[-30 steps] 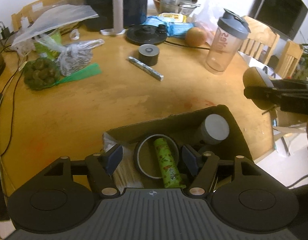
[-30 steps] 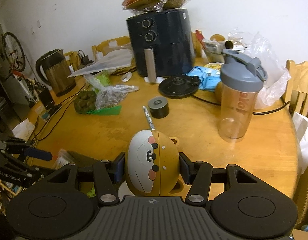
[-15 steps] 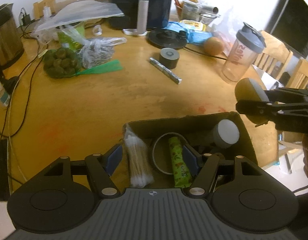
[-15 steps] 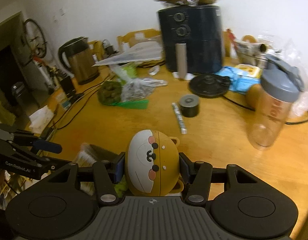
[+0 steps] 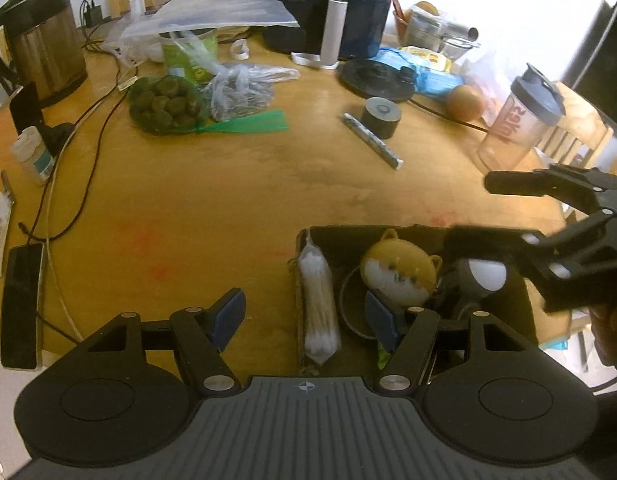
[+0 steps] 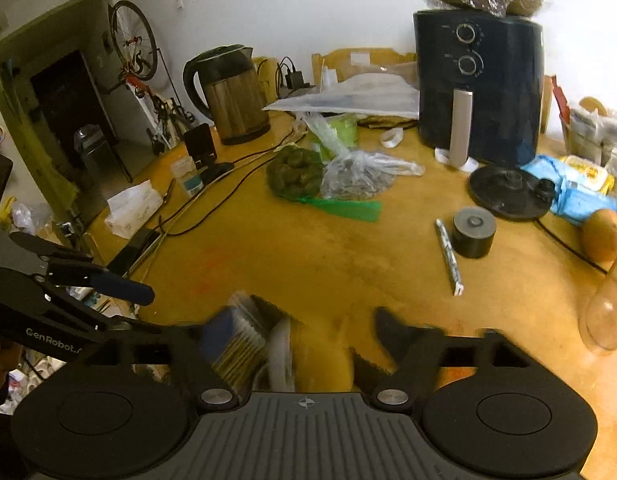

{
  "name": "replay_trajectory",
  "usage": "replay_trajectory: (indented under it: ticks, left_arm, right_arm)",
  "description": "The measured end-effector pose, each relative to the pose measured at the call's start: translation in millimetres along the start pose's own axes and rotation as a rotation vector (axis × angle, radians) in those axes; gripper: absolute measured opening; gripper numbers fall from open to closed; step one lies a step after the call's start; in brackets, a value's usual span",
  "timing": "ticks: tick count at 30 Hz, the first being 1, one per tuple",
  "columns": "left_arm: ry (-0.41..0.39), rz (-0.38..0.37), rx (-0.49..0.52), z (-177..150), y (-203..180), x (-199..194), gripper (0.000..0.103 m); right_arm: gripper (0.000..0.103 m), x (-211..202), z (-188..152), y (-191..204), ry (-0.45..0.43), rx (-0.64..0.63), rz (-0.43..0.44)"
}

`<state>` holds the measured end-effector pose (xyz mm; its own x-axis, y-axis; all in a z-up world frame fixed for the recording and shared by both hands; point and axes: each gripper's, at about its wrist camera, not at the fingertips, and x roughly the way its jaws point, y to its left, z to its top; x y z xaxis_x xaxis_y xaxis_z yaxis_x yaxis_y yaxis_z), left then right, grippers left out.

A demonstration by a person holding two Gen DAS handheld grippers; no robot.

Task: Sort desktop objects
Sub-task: 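Lower the earbud case into the box and open the right tool, then move both tools back over the table toward the striped pen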

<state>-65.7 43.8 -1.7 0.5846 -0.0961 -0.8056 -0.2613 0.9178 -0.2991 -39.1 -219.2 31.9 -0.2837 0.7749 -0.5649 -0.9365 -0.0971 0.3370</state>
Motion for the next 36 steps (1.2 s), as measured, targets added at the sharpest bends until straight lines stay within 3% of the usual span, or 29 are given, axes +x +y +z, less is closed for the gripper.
replay_trajectory:
  ticks: [12, 17, 23, 28, 32, 36]
  left_arm:
    - [-0.011, -0.016, 0.006, 9.6, -4.5, 4.2, 0.066]
    - [-0.01, -0.03, 0.032, 16.5, -11.6, 8.5, 0.066]
    - [-0.008, -0.045, 0.058, 25.5, -18.6, 14.3, 0.066]
    - [-0.012, -0.051, 0.076, 35.4, -21.0, 18.4, 0.066]
    - [-0.013, -0.056, 0.094, 43.5, -22.8, 21.5, 0.066]
    - [-0.02, -0.059, 0.11, 51.6, -24.7, 23.5, 0.066]
  right_arm:
    - [0.103, -0.1, -12.9, -21.9, 0.101, 0.027, -0.081]
    - [0.103, -5.2, -19.8, -35.7, 0.109, 0.04, -0.17]
    - [0.103, -15.0, -28.4, -53.4, 0.07, 0.023, -0.274]
    - [0.103, -24.6, -34.2, -68.6, -0.013, 0.031, -0.349]
    - [0.103, -26.5, -31.8, -81.6, 0.008, 0.029, -0.348]
    - [0.103, -21.1, -27.6, -92.2, 0.091, 0.038, -0.325]
